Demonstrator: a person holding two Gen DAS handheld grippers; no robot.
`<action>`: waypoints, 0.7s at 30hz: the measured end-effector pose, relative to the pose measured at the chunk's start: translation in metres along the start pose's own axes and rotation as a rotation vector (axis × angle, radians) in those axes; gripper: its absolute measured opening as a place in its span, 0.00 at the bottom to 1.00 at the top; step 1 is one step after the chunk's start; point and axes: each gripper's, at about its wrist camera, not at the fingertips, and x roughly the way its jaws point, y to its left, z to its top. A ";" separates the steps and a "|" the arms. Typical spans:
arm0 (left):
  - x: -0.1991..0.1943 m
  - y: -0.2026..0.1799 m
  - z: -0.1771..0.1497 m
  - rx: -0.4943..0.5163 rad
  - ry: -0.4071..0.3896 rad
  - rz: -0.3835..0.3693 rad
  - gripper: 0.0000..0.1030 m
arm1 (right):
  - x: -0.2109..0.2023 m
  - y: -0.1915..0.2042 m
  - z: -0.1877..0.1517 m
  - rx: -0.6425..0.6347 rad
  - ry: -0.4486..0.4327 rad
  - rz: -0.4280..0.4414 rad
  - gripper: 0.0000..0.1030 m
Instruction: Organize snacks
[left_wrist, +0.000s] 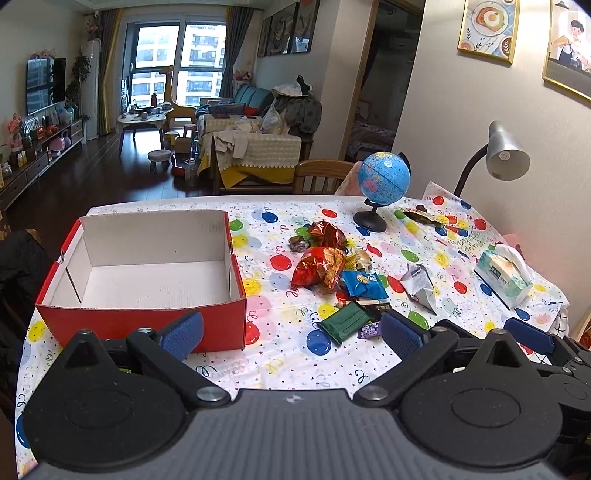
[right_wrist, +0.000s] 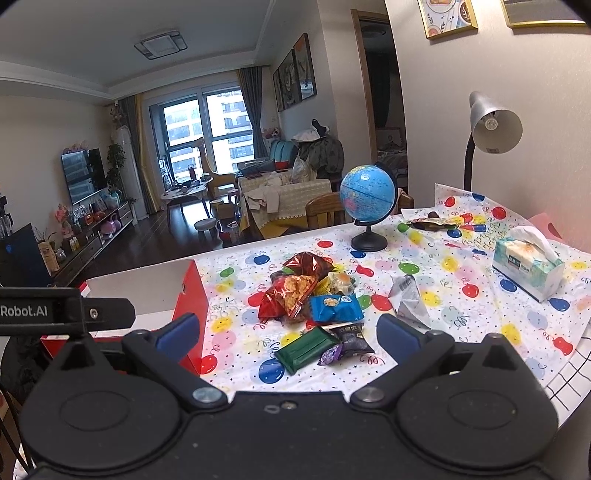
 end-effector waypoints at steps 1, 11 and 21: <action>-0.001 0.001 -0.001 -0.002 -0.004 0.000 1.00 | 0.000 -0.001 0.001 -0.002 -0.004 -0.001 0.99; -0.003 0.005 -0.001 -0.011 -0.011 0.019 1.00 | -0.002 0.005 -0.001 -0.023 -0.014 -0.027 0.99; -0.003 0.004 -0.002 -0.002 0.001 0.022 1.00 | -0.004 0.005 -0.001 -0.022 -0.028 -0.055 0.95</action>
